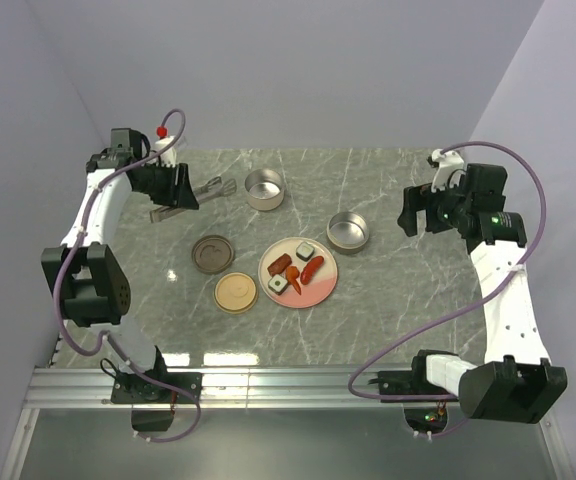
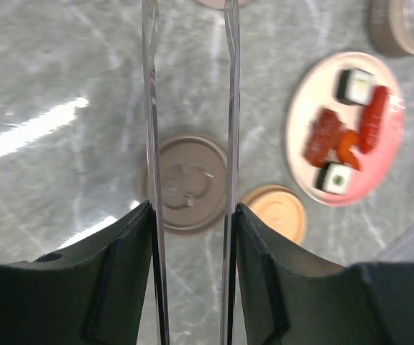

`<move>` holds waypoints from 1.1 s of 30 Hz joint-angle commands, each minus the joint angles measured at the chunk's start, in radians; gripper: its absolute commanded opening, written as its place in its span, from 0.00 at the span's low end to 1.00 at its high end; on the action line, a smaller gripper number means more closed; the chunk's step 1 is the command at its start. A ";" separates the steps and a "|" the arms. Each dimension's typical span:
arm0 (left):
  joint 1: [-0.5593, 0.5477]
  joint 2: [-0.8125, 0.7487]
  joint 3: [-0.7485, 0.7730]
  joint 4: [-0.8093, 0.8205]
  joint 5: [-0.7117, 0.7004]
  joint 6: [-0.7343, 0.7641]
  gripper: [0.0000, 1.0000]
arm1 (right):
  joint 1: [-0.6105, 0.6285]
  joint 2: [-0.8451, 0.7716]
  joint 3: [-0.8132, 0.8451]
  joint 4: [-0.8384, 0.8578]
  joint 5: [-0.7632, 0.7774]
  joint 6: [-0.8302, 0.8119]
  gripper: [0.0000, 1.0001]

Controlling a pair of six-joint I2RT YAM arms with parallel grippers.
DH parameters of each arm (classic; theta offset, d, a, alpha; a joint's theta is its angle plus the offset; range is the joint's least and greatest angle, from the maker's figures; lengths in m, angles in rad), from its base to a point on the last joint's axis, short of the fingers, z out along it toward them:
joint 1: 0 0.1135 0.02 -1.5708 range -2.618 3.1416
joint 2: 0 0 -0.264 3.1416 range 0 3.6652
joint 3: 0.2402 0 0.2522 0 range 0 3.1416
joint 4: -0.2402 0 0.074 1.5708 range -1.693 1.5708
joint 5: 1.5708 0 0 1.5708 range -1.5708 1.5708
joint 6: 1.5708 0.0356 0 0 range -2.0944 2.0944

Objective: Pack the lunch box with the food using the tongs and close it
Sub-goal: Pick up the food using the clamp

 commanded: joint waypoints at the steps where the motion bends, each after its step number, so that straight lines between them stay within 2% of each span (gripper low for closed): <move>1: 0.001 -0.064 0.037 -0.072 0.133 0.007 0.52 | -0.008 -0.004 0.045 -0.001 -0.007 -0.052 1.00; 8: -0.016 -0.100 0.026 -0.169 0.222 0.110 0.54 | -0.008 -0.031 -0.004 0.017 -0.045 -0.040 1.00; 13: -0.046 -0.104 0.025 -0.280 0.323 0.196 0.49 | -0.002 -0.108 -0.046 0.057 -0.137 -0.081 1.00; 17: -0.109 -0.124 0.003 -0.314 0.368 0.221 0.49 | 0.037 -0.158 -0.080 0.051 -0.227 -0.238 1.00; 18: -0.140 -0.127 -0.003 -0.311 0.371 0.218 0.49 | 0.063 -0.187 -0.080 0.051 -0.225 -0.312 1.00; 22: -0.206 -0.149 -0.033 -0.304 0.415 0.205 0.50 | 0.222 -0.240 -0.044 0.147 -0.228 -0.368 1.00; 23: -0.224 -0.150 -0.040 -0.299 0.440 0.202 0.50 | 0.304 -0.240 -0.037 0.172 -0.211 -0.378 1.00; 26: -0.258 -0.161 -0.064 -0.262 0.449 0.179 0.49 | 0.438 -0.196 0.018 0.191 -0.122 -0.406 1.00; 33: -0.381 -0.266 -0.193 -0.108 0.260 0.139 0.48 | 0.532 -0.169 -0.008 0.190 -0.038 -0.402 1.00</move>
